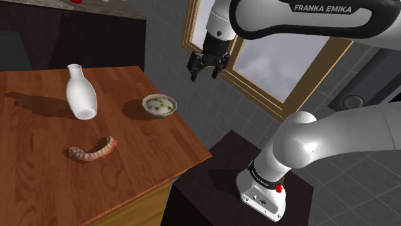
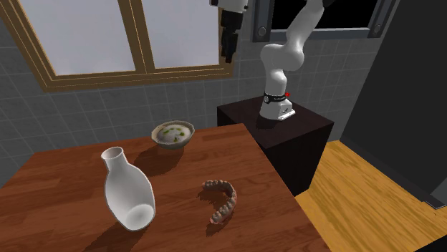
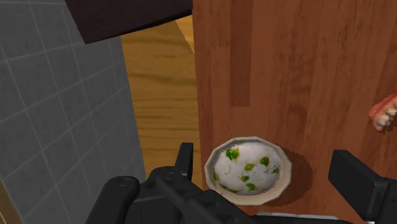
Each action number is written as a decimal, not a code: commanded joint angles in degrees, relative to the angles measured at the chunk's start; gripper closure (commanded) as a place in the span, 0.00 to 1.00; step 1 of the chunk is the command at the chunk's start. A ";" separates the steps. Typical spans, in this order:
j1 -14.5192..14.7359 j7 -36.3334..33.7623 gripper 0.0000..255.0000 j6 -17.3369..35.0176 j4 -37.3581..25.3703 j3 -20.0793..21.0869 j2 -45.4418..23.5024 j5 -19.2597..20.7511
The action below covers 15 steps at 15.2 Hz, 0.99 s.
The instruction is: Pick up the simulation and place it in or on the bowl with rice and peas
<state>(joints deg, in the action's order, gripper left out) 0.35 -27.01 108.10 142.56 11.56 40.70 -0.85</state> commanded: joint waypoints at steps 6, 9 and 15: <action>0.11 -11.03 0.00 10.75 1.52 7.82 -9.60 -2.20; -0.44 -16.13 0.00 15.31 0.85 11.37 -15.08 -1.97; -2.59 -28.18 0.00 23.43 -2.91 18.34 -28.14 2.50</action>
<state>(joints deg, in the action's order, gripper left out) -1.49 -52.56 130.07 141.32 28.54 15.98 0.06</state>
